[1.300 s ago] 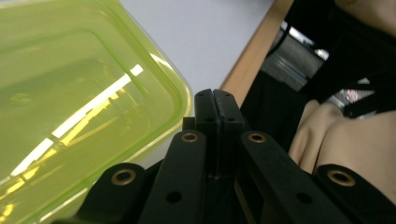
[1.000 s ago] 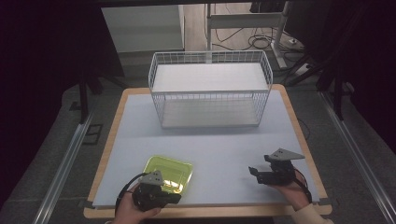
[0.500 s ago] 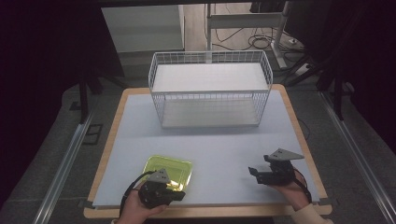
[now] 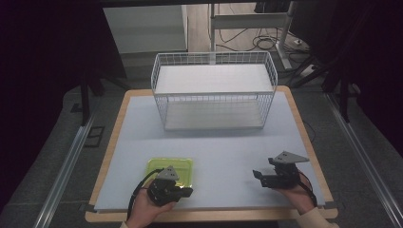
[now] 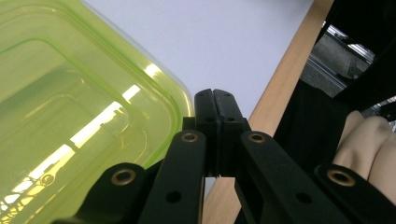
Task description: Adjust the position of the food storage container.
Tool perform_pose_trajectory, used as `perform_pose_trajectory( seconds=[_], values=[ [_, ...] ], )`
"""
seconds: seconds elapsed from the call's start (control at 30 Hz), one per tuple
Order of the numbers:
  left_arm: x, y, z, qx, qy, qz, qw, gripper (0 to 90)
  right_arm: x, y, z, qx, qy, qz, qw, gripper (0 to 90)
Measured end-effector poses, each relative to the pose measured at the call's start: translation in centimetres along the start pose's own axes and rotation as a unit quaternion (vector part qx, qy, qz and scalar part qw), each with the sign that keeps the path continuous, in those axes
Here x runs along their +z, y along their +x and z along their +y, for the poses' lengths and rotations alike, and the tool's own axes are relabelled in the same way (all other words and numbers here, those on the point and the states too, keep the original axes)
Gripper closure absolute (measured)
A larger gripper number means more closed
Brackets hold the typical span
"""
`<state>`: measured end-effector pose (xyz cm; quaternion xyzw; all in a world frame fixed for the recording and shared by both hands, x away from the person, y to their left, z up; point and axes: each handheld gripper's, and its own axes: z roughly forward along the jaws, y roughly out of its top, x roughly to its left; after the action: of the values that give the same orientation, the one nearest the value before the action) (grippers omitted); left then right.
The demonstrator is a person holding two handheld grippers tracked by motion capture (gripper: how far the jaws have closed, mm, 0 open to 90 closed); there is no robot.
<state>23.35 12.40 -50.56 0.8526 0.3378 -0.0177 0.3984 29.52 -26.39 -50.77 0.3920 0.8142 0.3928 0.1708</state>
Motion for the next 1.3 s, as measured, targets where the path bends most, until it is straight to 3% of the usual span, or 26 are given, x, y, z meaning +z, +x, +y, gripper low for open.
perform_pose_trajectory(
  seconds=[0.33,0.47,0.57,0.73,0.87,1.03,1.17,1.3],
  values=[
    [0.3,0.3,0.6,-0.008,-0.002,0.009,0.9999,90.0,0.0,0.0,0.0,-0.001,-0.001,0.0,1.0,19.7],
    [-1.3,0.0,0.6,-0.019,-0.032,-0.004,0.9993,90.0,0.0,0.0,0.0,-0.001,0.0,0.001,1.0,19.7],
    [-3.3,0.2,0.3,-0.032,-0.059,0.002,0.9977,90.0,-0.1,0.0,0.0,-0.002,-0.001,0.0,1.0,19.7],
    [-7.1,1.9,-1.2,-0.068,-0.099,0.035,0.9922,90.0,-0.2,-0.1,0.0,-0.001,-0.002,-0.001,1.0,19.7],
    [-9.9,4.2,-3.0,-0.106,-0.118,0.08,0.9841,90.0,-0.2,0.0,0.0,-0.002,-0.001,-0.002,1.0,19.7],
    [-11.0,6.6,-4.7,-0.148,-0.124,0.104,0.9756,90.0,-0.2,-0.1,0.0,-0.001,-0.002,-0.002,1.0,19.7],
    [-11.1,7.8,-5.6,-0.168,-0.119,0.11,0.9723,90.0,-0.2,-0.1,0.0,-0.002,-0.002,-0.002,1.0,19.7],
    [-10.5,8.6,-6.4,-0.184,-0.104,0.112,0.9709,90.0,-0.2,-0.1,0.0,-0.003,-0.002,-0.003,1.0,19.7]
  ],
)
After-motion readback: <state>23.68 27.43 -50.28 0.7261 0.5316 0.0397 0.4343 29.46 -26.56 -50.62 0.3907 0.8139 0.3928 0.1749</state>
